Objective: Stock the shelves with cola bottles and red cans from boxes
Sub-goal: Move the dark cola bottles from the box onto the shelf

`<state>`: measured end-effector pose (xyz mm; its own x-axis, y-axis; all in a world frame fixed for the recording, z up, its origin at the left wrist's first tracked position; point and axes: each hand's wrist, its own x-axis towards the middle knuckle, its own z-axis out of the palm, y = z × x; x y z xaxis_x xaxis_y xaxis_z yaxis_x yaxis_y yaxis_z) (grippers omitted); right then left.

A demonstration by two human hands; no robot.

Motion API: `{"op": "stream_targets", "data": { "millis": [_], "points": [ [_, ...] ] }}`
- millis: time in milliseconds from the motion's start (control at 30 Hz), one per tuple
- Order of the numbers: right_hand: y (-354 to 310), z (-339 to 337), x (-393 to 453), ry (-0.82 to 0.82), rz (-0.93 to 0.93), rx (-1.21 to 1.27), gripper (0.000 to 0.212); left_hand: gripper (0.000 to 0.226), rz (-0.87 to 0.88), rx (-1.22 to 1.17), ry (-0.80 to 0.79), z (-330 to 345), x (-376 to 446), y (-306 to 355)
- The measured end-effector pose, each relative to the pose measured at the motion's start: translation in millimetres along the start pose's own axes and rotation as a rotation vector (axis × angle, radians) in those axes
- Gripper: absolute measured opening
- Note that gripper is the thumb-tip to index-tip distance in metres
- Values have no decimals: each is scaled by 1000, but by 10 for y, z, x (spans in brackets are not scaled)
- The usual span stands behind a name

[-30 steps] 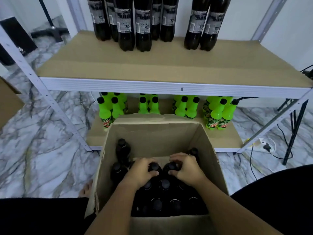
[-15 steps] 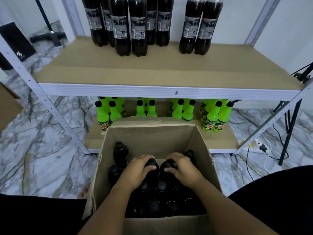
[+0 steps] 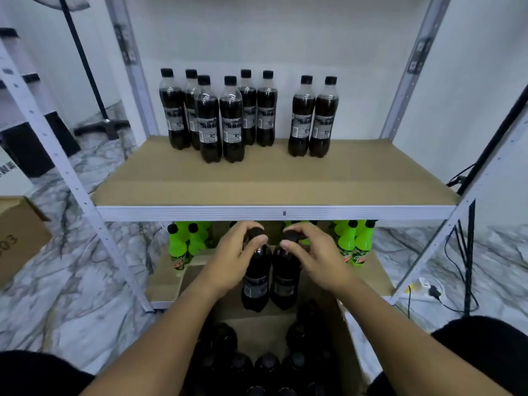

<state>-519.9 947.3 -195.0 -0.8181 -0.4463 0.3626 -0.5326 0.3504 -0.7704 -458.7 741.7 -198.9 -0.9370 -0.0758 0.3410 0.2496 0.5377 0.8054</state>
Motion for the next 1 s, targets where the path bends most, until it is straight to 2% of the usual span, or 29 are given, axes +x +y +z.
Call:
{"op": "stream_targets", "data": {
  "millis": [100, 233, 500, 633, 800, 900, 1000],
  "points": [
    [-298, -224, 240, 107, -44, 42, 28, 10, 47, -60, 73, -114, 255, 362],
    [-656, -497, 541, 221, -80, 82, 32, 25, 129, -51, 115, -276, 558, 876],
    [-1215, -935, 1195, 358, -189, 172, 25, 21, 215, -110, 250, -528, 1273, 1510],
    [-1265, -1009, 1473, 383, -210, 154, 15, 30, 214, -137, 317, -531, 1621, 1522],
    [-1004, -880, 1815, 405, -163, 135, 32, 28, 183, -132, 370, -439, 1946, 1319],
    [-820, -801, 1984, 418, -170, 99, 29, 28, 163, -144, 411, -320, 2123, 1145],
    [-680, -731, 2145, 478, -184, 67, 26, 40, 167, -141, 511, -211, 2299, 1033]
  ]
}}
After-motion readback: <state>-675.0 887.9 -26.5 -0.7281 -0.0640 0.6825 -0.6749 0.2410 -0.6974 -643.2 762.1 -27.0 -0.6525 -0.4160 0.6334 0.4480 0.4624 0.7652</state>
